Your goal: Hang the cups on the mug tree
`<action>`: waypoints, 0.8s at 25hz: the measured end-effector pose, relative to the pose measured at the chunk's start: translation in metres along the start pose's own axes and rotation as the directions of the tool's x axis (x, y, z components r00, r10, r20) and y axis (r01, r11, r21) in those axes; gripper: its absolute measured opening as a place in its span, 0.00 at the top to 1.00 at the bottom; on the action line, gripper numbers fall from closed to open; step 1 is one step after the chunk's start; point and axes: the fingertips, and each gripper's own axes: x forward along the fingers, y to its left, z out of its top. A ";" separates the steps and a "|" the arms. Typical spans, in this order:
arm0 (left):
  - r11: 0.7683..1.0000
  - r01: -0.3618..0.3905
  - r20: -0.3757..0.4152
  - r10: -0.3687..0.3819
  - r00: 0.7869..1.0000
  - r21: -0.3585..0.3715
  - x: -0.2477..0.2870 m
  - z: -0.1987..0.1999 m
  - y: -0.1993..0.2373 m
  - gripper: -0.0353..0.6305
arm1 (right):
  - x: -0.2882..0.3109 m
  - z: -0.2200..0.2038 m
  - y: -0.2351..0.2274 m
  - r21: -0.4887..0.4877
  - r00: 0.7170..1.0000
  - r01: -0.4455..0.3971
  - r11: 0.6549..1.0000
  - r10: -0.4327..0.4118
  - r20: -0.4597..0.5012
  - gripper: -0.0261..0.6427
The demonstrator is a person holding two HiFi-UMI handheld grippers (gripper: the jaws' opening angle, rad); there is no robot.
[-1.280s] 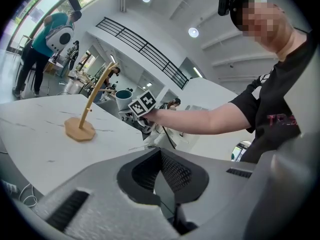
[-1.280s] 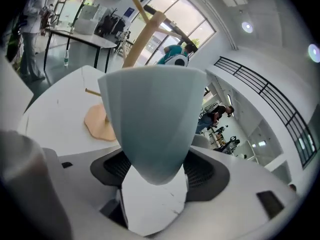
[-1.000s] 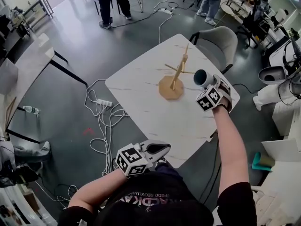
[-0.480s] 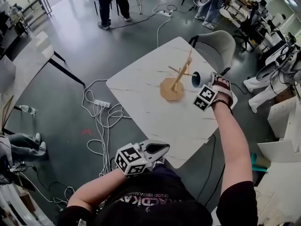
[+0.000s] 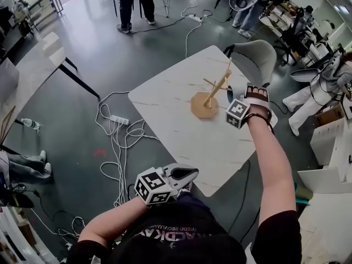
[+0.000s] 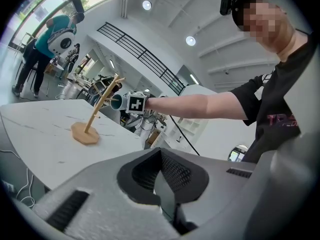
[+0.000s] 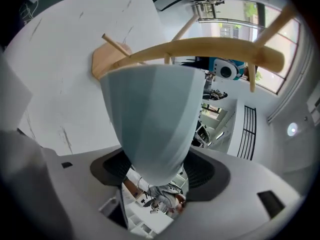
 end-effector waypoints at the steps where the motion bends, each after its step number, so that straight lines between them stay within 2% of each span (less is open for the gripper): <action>1: 1.000 0.000 0.003 0.000 1.000 -0.001 -0.001 0.000 0.000 0.95 | 0.000 0.000 0.000 -0.014 1.000 0.001 1.000 -0.001 -0.012 0.48; 11: 1.000 -0.005 0.025 0.005 1.000 -0.001 -0.016 -0.003 0.002 0.95 | -0.016 0.010 -0.005 -0.101 0.996 0.002 0.995 -0.011 -0.091 0.48; 20: 1.000 0.007 0.006 -0.007 1.000 0.014 -0.019 -0.004 0.001 0.95 | -0.005 0.021 0.006 -0.168 0.992 -0.010 0.986 -0.011 -0.127 0.48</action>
